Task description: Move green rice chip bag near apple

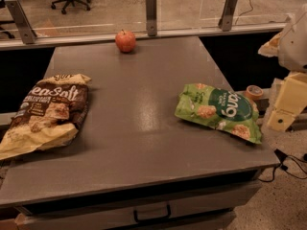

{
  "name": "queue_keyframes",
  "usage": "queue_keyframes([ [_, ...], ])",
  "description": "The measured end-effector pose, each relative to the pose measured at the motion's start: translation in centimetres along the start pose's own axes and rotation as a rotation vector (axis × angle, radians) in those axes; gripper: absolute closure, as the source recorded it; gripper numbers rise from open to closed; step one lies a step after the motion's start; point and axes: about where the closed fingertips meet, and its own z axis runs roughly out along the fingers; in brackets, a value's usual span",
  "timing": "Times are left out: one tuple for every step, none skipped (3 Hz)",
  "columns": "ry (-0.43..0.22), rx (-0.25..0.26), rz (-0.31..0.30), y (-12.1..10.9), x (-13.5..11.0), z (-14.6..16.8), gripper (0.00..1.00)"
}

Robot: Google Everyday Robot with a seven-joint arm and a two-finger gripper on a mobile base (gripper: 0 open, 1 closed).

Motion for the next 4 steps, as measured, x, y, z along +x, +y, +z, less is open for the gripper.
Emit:
queue_keyframes([
  [-0.001,0.002,0.0,0.0,0.0,0.0,0.0],
  [-0.038,0.003,0.015,-1.9,0.4,2.6,0.0],
  [-0.098,-0.044,0.046,-3.8,0.2,7.4,0.0],
  [-0.162,-0.081,0.096,-4.9,-0.3,12.2,0.03],
])
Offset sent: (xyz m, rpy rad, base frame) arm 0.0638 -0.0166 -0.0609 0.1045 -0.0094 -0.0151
